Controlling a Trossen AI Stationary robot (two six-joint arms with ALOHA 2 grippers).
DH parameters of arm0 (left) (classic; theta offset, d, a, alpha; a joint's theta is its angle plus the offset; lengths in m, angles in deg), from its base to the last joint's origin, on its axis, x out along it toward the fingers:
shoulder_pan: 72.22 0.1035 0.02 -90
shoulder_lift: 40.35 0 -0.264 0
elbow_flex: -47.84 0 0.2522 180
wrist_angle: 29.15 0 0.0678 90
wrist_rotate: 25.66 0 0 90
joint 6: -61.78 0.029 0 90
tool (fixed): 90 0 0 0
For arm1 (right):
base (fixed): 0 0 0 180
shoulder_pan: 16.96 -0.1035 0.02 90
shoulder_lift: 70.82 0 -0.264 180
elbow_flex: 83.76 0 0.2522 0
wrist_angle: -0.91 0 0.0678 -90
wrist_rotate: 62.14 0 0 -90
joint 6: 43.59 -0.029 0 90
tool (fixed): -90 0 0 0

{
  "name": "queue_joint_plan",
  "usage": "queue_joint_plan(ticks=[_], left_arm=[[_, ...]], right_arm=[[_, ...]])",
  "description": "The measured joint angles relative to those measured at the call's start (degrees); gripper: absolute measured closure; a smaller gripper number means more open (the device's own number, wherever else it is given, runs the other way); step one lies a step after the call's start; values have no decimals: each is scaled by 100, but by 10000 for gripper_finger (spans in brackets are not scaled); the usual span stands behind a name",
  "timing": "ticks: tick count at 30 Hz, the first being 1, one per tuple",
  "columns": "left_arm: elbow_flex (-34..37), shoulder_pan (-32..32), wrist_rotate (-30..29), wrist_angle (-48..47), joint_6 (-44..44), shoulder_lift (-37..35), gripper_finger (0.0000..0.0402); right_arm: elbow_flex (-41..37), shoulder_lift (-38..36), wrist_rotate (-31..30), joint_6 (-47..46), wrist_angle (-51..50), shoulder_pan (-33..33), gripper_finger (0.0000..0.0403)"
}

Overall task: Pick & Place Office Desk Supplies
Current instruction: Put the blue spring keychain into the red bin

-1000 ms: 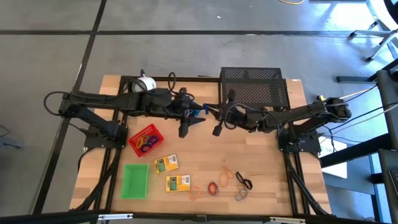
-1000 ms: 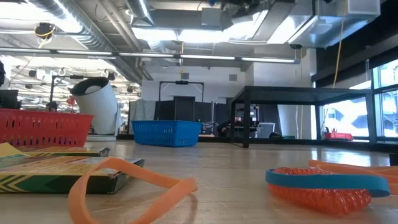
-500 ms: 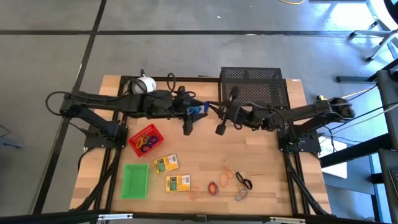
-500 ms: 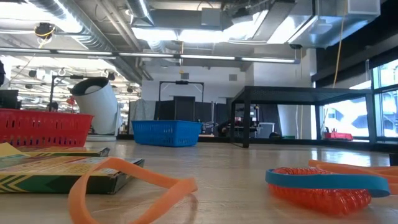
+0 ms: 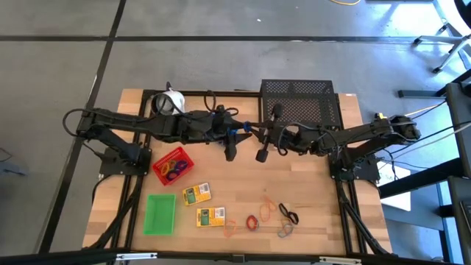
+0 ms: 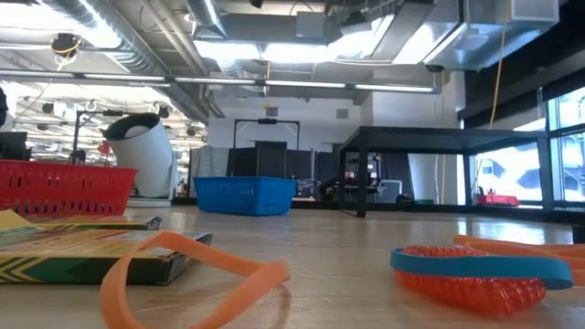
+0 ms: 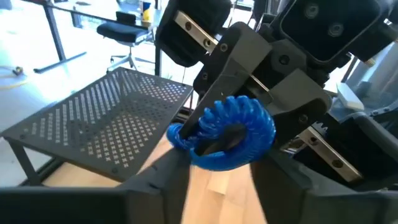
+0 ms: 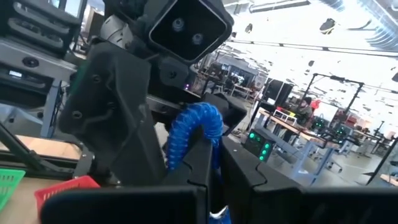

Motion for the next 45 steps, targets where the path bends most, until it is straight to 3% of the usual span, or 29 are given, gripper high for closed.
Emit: queue_joint_plan(ticks=[6,8,14,21,29,40,45], left_arm=[[0,-110,5,-44,-23,-17,366],[0,-129,59,-62,-82,-17,385],[9,-155,83,-367,-575,-17,385],[4,-150,-62,-1466,-1587,-27,387],[2,-64,-412,-2559,-1905,-28,387],[2,472,-387,-4758,-2610,-28,387],[361,720,41,-4921,-2633,-28,387]], right_arm=[[0,-2,8,-36,-10,-85,378],[0,-2,13,-279,-29,-90,378],[7,-49,554,-1704,-613,14,357],[-2,-408,1174,-2433,-2154,227,260],[-2,-893,1473,-2828,-3306,348,176],[-4,-966,1528,-2932,-4185,344,179],[-4,-968,1520,-3237,-4407,346,188]])
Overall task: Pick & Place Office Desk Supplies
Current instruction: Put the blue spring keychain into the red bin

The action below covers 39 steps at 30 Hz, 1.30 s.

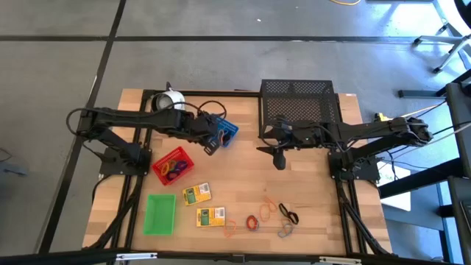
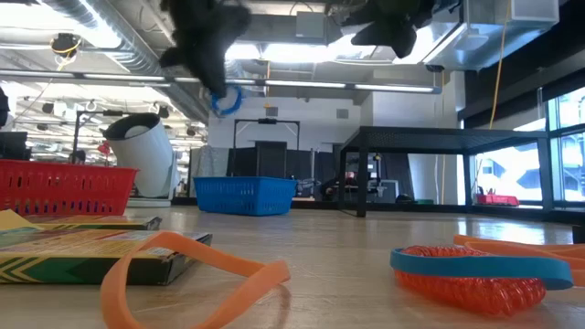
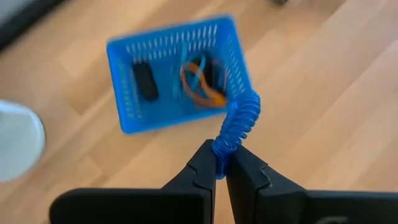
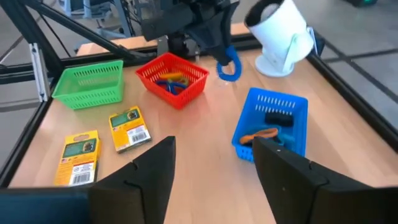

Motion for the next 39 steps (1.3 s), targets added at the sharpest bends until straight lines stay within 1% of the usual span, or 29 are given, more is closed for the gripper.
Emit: queue_joint_plan(ticks=[4,8,12,14,17,22,26,28,31,33,36,39], left_arm=[[468,184,462,152,-116,0,387],[848,290,491,385,-364,4,387],[1041,409,529,698,-374,4,387],[1089,427,682,637,-376,4,387],[1088,353,1015,266,-398,-24,387],[1088,-25,1218,-588,-715,-210,386],[1088,-497,1235,-1364,-1199,-372,386],[1152,-756,1237,-1597,-1496,-409,386],[1397,-1087,1279,-1660,-1878,-411,386],[1597,-1244,1432,-1583,-2102,-410,386],[1908,-1392,1509,-1373,-2500,-391,386],[2042,-1482,1487,-1397,-2989,-393,378]], right_arm=[[0,0,-12,-178,-95,-2,193],[0,0,-13,-313,-96,-2,195],[0,0,-13,-426,-95,-2,195],[0,0,-14,-542,-95,-2,195],[0,0,-12,-754,-106,-2,195],[0,1,-14,-1025,-292,-7,195],[0,27,-12,-1143,-464,-7,195],[0,37,-12,-1141,-524,-7,195],[0,37,-54,-1139,-499,-7,195],[0,37,-137,-1140,-507,-7,195],[0,37,-208,-1140,-504,-7,195],[0,37,-207,-1139,-501,-7,195]])
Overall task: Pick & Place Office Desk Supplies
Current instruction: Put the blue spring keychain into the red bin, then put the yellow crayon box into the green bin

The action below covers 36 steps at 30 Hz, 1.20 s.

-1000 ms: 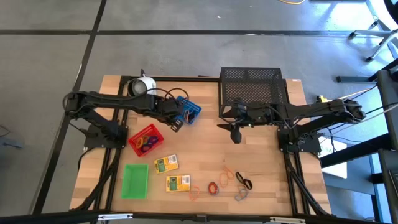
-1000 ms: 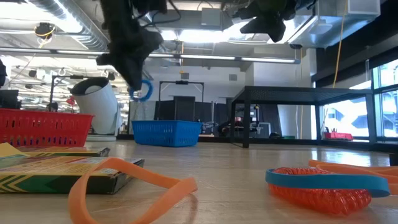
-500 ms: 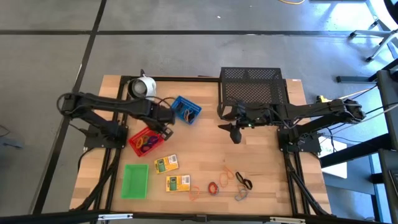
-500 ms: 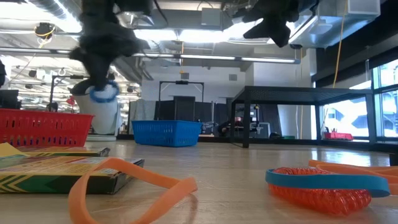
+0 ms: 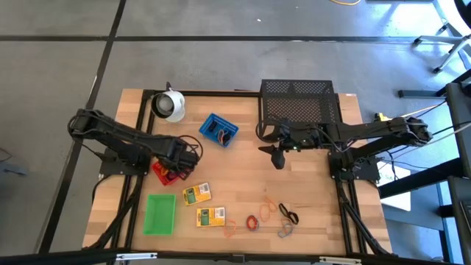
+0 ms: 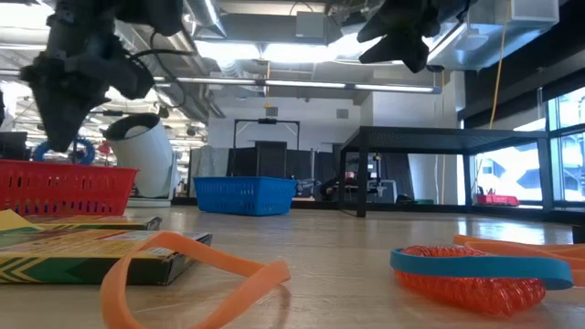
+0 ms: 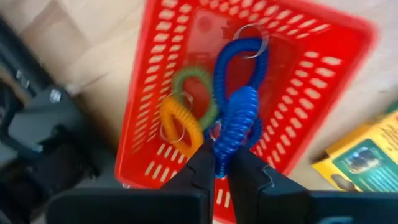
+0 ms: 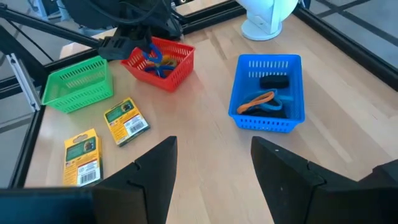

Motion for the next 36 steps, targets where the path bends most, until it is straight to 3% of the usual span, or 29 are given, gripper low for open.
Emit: queue_joint_plan(ticks=[12,20,29,36], left_arm=[[-181,-44,-2,-67,-209,0,278],[-1024,-171,-63,58,-298,0,268],[-1196,-1432,-190,2224,-1437,153,269],[-1191,-2266,-413,2989,-2858,833,271]], right_arm=[[0,2,64,-155,0,0,195],[0,3,66,-159,-2,-55,195],[0,4,66,-153,-12,-55,195],[0,4,64,-118,-39,-55,195]])
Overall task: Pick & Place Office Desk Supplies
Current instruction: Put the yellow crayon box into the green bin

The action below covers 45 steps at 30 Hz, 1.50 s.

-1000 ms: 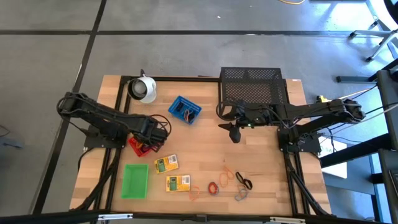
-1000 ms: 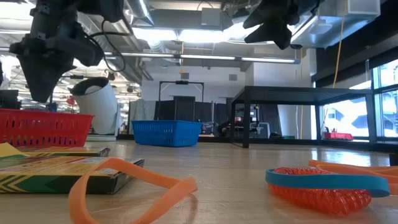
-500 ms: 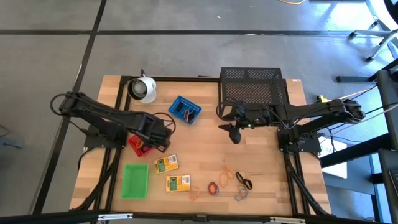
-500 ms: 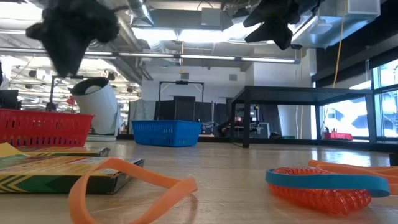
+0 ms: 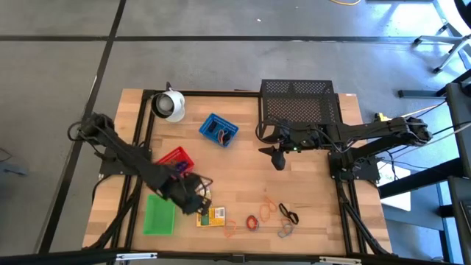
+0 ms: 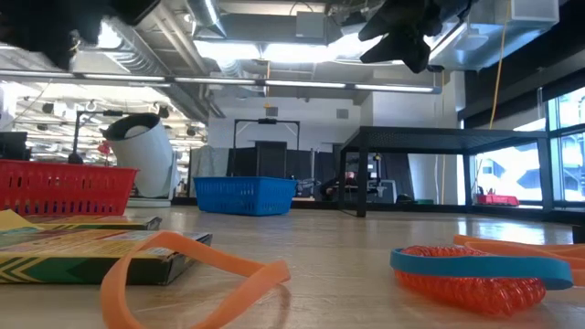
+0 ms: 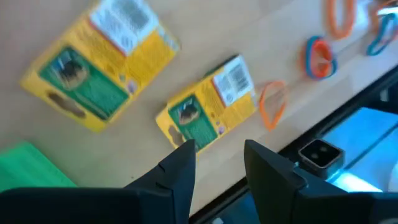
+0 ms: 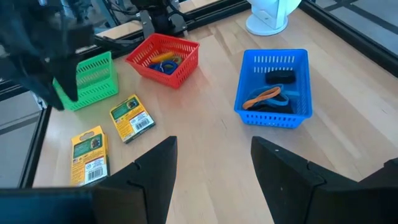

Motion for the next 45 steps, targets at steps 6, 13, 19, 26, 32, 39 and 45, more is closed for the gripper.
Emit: queue_joint_plan(ticks=[6,13,19,26,32,39,45], left_arm=[[2,-149,140,127,-420,657,274],[4,-40,504,147,-412,1116,275],[4,63,656,156,-543,1323,275],[4,102,1173,378,-540,1576,275],[4,102,1101,757,-459,1617,286],[4,102,1099,746,-463,1617,318],[4,104,1084,746,-342,1630,304]], right_arm=[[0,0,0,229,1,0,195],[0,2,0,293,2,0,195],[0,2,2,289,2,0,195],[0,2,195,285,2,0,195],[0,2,195,275,2,0,195],[0,2,195,275,2,0,195],[0,2,195,273,2,0,195]])
